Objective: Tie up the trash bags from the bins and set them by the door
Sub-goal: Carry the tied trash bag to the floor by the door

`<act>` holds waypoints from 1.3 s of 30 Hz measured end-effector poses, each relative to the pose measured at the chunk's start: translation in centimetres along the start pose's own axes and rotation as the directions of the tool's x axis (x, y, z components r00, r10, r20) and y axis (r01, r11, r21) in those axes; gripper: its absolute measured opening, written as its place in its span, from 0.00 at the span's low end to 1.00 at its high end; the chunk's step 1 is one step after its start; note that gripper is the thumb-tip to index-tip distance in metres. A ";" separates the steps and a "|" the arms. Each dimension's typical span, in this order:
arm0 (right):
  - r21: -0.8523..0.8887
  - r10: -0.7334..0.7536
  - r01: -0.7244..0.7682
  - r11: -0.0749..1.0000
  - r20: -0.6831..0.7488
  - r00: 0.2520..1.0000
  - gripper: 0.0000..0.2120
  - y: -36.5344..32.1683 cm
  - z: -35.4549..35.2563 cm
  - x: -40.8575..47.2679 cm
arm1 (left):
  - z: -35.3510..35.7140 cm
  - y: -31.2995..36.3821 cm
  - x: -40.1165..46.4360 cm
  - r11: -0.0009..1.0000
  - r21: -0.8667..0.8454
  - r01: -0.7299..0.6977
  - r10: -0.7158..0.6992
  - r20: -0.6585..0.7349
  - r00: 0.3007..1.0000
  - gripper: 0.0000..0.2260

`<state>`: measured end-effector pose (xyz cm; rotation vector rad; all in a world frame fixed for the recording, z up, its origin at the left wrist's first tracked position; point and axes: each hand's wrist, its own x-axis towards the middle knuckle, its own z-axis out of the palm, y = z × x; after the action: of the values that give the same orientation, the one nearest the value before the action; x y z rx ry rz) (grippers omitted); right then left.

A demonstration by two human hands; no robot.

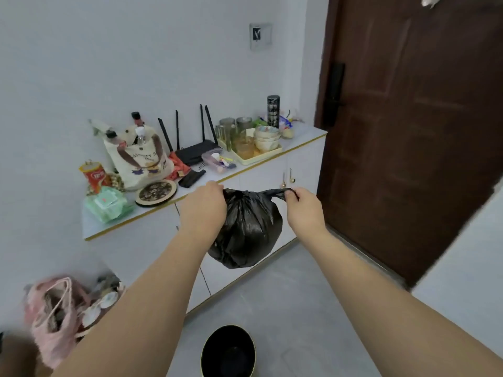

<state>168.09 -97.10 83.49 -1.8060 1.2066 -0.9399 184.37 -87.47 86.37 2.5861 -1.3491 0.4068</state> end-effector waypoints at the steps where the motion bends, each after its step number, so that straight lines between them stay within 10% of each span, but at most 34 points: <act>1: 0.008 0.015 -0.015 1.000 -0.021 1.000 0.13 0.7 -1.5 0.1 | 0.3 1.6 0.3 1.000 -0.019 -0.023 0.024 0.026 0.999 0.14; 11: -0.080 0.140 -0.171 0.982 -0.301 0.943 0.13 11.1 -21.1 2.7 | 1.9 24.5 2.1 0.937 -0.157 -0.311 0.335 0.160 0.929 0.12; 25: -0.191 0.283 -0.441 0.877 -0.538 0.794 0.14 26.2 -39.8 3.2 | 9.8 51.3 0.4 0.759 -0.608 -0.234 0.560 0.426 0.711 0.25; 32: -0.794 0.106 -0.336 0.507 -0.329 0.938 0.09 33.1 -44.4 4.7 | 15.4 60.3 0.0 0.748 -0.661 -0.053 0.589 0.626 0.511 0.19; 39: -0.859 0.265 -0.241 0.452 -0.128 0.956 0.09 45.1 -47.7 6.1 | 24.7 67.5 -2.1 0.810 -0.586 0.013 0.499 0.702 0.508 0.14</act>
<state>110.44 -123.87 65.97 -2.2413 2.1213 -0.0356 131.31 -131.34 65.53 2.0701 -1.7587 -1.2237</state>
